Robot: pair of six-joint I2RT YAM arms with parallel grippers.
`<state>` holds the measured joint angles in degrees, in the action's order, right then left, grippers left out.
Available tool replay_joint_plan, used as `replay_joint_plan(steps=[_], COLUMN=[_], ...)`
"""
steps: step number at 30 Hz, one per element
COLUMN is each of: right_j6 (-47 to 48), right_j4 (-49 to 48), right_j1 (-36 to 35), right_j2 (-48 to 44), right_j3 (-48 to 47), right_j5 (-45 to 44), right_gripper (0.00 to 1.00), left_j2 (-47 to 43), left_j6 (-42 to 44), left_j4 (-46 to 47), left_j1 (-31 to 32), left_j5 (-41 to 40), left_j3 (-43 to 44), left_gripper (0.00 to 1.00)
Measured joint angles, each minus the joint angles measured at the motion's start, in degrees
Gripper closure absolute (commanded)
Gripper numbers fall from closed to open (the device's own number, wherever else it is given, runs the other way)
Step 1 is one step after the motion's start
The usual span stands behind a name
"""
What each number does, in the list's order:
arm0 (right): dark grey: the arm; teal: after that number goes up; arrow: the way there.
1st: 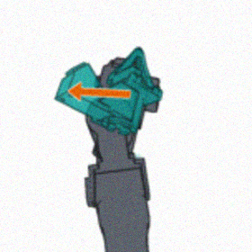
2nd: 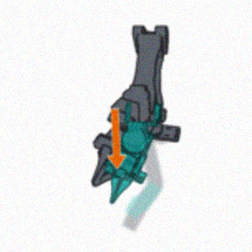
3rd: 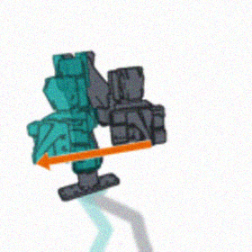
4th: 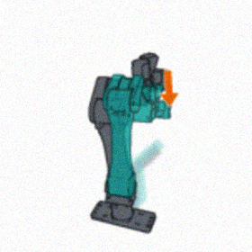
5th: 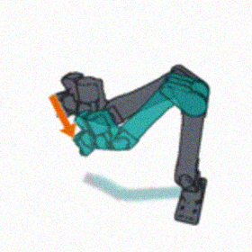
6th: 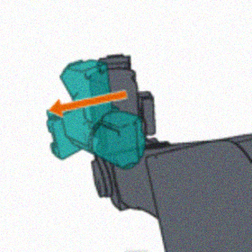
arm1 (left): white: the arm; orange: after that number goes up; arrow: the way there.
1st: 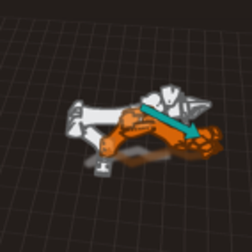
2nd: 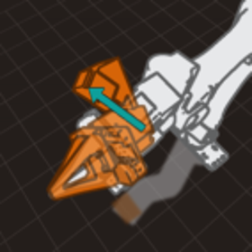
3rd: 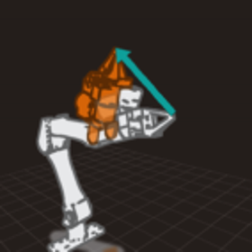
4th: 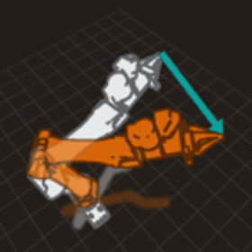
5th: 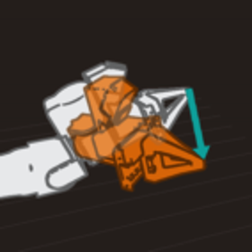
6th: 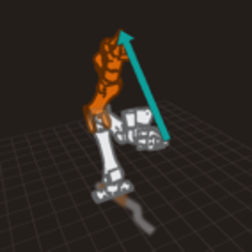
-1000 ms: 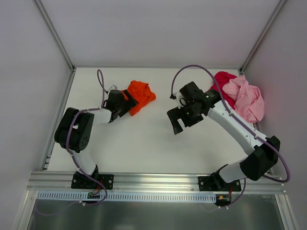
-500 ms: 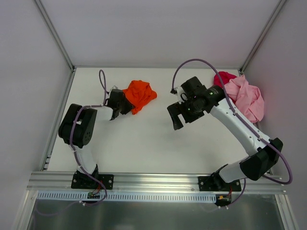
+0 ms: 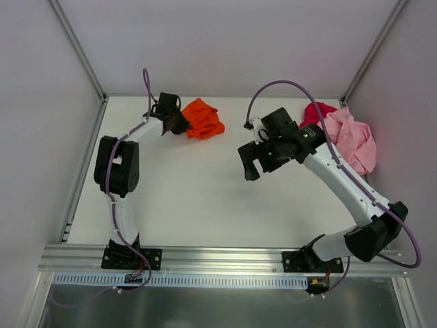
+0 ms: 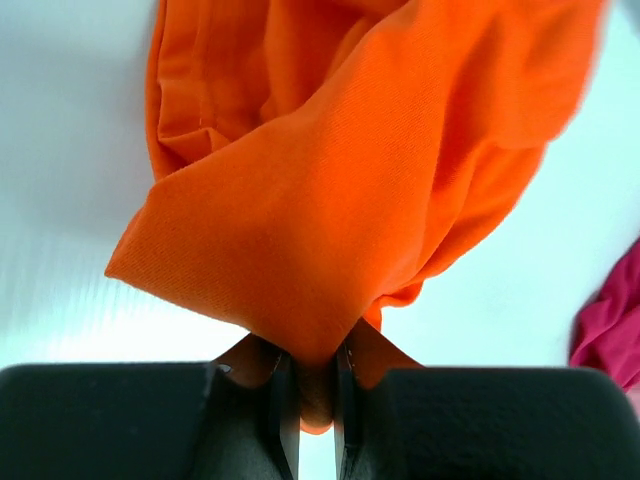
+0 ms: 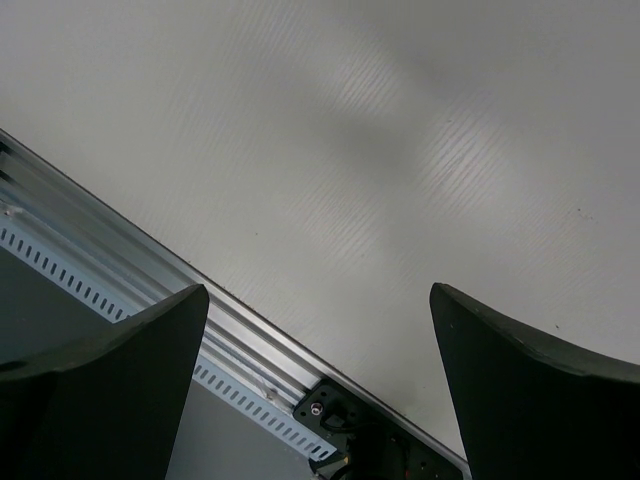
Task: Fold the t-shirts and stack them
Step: Put the neatly folded tshirt into the corner of the board with the left arm
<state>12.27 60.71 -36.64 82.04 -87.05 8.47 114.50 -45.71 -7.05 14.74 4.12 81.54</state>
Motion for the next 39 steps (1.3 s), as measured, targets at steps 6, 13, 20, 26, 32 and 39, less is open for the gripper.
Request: replay_joint_plan(steps=[6, 13, 20, 26, 32, 39], right_j6=[-0.17, -0.20, -0.17, -0.15, -0.09, 0.00], right_j4=[-2.12, -2.64, -3.13, -3.13, -3.10, -3.08], right_j1=[0.00, 0.00, 0.02, 0.02, 0.02, 0.02], right_j2=[-3.80, -5.92, -6.67, -6.67, -6.75, -7.32], right_j3=[3.26, 4.44, 4.44, 4.44, 4.44, 4.46], right_j5=[-0.09, -0.13, -0.28, -0.37, -0.66, -0.74], right_gripper=[0.00, 0.00, 0.00, 0.00, 0.00, 0.00], left_j2=[7.80, 10.03, 10.08, 10.82, 11.08, 11.08], left_j6=[2.67, 3.02, 3.21, 3.34, 2.80, 1.49], left_j4=[-10.71, -16.85, -19.15, -20.92, -22.53, -22.45], left_j1=[-3.54, -7.72, -11.43, -15.72, -19.87, -24.74], left_j5=[-0.94, -1.60, -1.64, -1.73, -1.84, -1.73], left_j3=[20.68, 24.24, 22.56, 23.26, 23.15, 21.68], left_gripper=[1.00, 1.00, 1.00, 1.00, 1.00, 1.00])
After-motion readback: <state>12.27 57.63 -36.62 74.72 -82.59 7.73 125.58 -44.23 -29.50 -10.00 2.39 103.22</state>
